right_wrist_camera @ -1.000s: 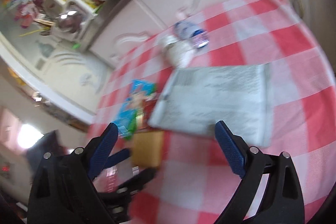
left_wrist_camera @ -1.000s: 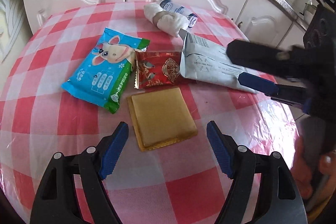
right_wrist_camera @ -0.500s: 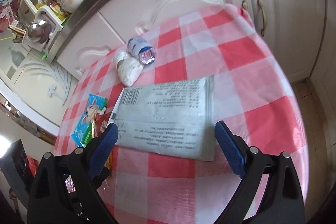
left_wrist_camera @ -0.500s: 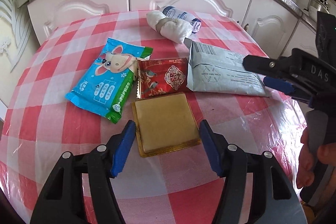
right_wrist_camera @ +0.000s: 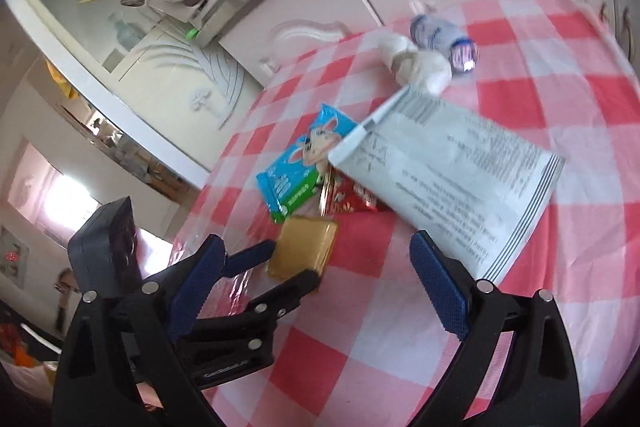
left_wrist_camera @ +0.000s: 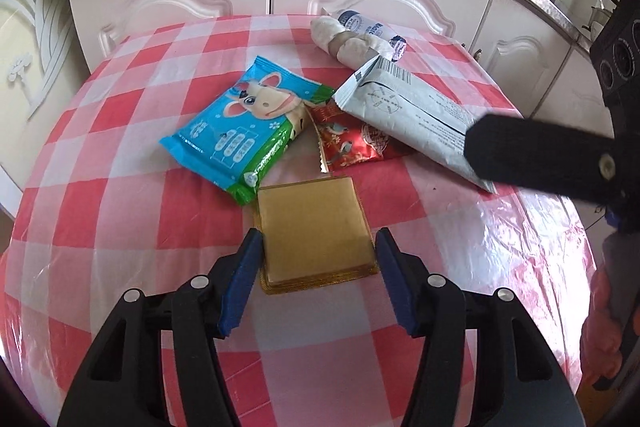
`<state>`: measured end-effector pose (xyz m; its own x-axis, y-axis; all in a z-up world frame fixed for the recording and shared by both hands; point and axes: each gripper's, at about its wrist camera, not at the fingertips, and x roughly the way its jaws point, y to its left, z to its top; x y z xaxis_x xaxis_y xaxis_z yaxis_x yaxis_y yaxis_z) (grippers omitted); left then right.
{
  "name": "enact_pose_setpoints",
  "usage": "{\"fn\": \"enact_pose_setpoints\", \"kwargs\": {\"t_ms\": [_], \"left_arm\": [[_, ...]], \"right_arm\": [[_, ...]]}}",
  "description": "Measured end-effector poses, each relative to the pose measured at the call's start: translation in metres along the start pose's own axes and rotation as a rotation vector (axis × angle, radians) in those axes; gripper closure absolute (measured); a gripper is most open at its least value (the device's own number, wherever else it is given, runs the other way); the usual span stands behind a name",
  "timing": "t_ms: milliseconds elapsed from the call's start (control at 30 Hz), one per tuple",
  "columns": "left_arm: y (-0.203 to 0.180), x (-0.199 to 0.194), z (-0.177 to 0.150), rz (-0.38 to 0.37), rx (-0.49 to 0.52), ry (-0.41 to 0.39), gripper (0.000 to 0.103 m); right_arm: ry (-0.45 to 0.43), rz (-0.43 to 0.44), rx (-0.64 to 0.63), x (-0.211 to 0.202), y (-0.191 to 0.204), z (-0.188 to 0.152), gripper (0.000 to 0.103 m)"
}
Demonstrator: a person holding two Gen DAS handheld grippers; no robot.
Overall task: Collect trash
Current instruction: 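Close the right tool on the white paper packet while the left tool holds the gold packet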
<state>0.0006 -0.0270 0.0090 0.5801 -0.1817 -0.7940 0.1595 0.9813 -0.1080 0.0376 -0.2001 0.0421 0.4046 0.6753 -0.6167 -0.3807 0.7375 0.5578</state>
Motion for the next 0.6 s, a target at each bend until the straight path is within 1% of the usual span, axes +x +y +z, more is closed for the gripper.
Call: {"fn": "enact_pose_setpoints", "kwargs": {"t_ms": [100, 133, 167, 233, 300, 400, 467, 533, 600], "left_arm": [[0.002, -0.003, -0.003, -0.014, 0.010, 0.002, 0.044], [0.002, -0.003, -0.003, -0.018, 0.019, 0.003, 0.043], [0.001, -0.002, -0.004, -0.024, 0.032, 0.007, 0.043], [0.000, -0.002, -0.005, -0.024, 0.045, 0.004, 0.043], [-0.002, -0.001, -0.006, -0.017, 0.065, 0.003, 0.042], [-0.004, 0.001, -0.006, -0.012, 0.079, 0.008, 0.032], [-0.007, 0.002, -0.008, 0.001, 0.104, 0.001, 0.031], [-0.009, 0.003, -0.008, 0.014, 0.123, -0.004, 0.031], [-0.009, 0.004, -0.008, 0.017, 0.131, -0.010, 0.031]], "right_arm": [[-0.062, -0.192, -0.054, -0.003, -0.004, 0.003, 0.009], [-0.075, -0.234, -0.064, -0.003, -0.009, 0.004, 0.009], [-0.092, -0.298, -0.088, -0.002, -0.012, 0.006, 0.009], [-0.089, -0.384, -0.138, 0.004, -0.017, 0.010, 0.009], [-0.062, -0.421, -0.200, 0.014, -0.018, 0.012, 0.009], [-0.015, -0.472, -0.301, 0.033, -0.012, 0.012, 0.009], [0.016, -0.509, -0.352, 0.045, -0.011, 0.013, 0.009], [0.044, -0.508, -0.356, 0.052, -0.016, 0.015, 0.009], [0.025, -0.497, -0.336, 0.051, -0.019, 0.020, 0.008]]}}
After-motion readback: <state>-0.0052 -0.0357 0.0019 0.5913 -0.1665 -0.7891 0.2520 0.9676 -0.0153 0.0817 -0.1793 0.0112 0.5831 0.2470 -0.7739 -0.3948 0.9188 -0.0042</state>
